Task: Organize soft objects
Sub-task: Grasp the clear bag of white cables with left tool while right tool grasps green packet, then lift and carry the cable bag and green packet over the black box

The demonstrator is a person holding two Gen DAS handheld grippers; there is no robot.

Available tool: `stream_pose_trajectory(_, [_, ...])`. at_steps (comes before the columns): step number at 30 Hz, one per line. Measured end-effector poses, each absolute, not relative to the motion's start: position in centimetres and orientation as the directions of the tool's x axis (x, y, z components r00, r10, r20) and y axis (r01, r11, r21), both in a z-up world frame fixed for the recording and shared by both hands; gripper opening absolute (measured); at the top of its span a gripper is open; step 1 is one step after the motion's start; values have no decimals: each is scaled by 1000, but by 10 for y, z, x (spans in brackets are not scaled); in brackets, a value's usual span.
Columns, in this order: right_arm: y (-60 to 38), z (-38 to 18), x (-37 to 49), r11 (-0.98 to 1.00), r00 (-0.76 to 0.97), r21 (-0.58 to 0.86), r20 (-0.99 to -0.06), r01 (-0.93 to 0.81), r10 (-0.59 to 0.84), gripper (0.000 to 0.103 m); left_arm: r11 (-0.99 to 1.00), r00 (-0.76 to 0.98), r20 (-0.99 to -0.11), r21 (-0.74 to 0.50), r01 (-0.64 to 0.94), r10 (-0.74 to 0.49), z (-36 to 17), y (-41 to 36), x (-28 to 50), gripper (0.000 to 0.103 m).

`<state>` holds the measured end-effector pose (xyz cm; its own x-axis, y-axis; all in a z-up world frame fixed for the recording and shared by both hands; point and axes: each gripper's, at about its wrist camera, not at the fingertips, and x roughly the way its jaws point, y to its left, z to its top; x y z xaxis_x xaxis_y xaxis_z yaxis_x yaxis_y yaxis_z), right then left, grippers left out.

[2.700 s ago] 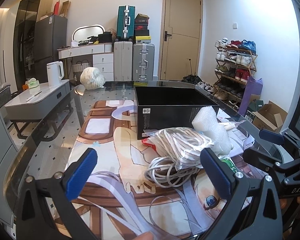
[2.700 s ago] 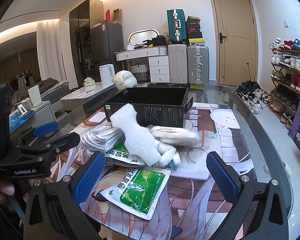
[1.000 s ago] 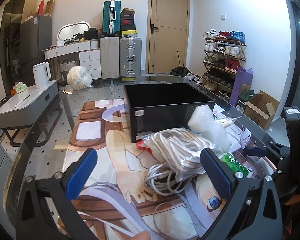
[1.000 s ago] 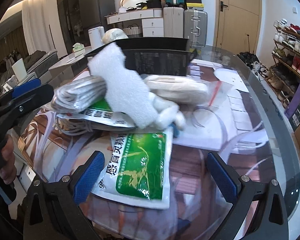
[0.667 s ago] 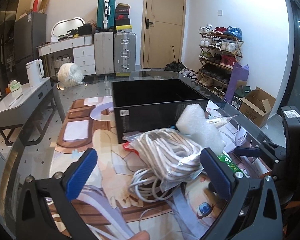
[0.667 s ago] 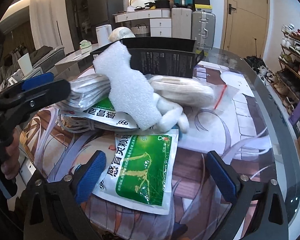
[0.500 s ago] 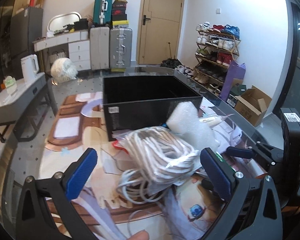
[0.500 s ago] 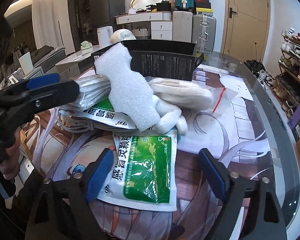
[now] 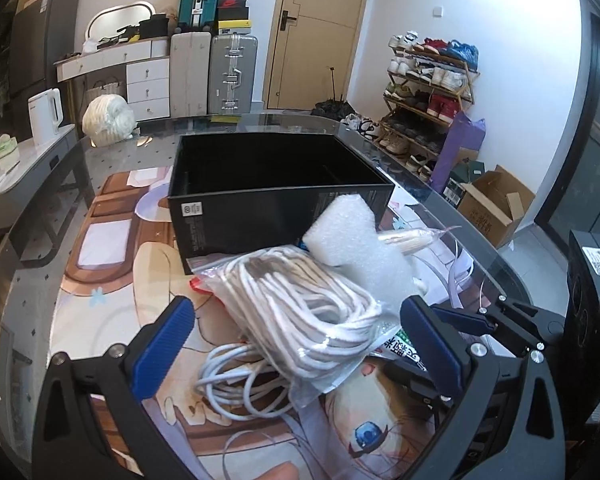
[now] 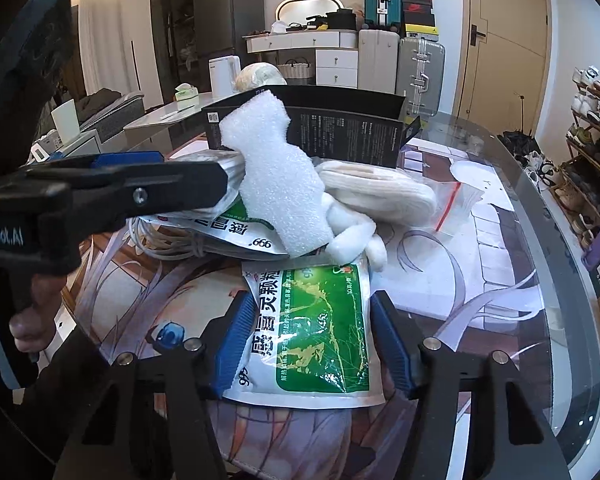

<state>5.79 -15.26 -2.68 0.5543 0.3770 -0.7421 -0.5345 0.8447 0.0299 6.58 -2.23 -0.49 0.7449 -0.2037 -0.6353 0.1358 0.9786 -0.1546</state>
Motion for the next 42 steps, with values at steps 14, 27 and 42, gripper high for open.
stream_pose_trajectory(14, [-152,-26,57,845,555,29,-741,-534,377,61,991,738,-663,-124,53,-122,-10,3,65,103])
stream_pose_trajectory(27, [-152,-24,55,840,551,29,-742,-541,381,56,966,688,-690,-248,67,-225,-22,24,82,63])
stream_pose_trajectory(42, [-164,-20,44,846,547,35,-749,-532,374,40,975,742,-645,-213,58,-184,-11,38,56,44])
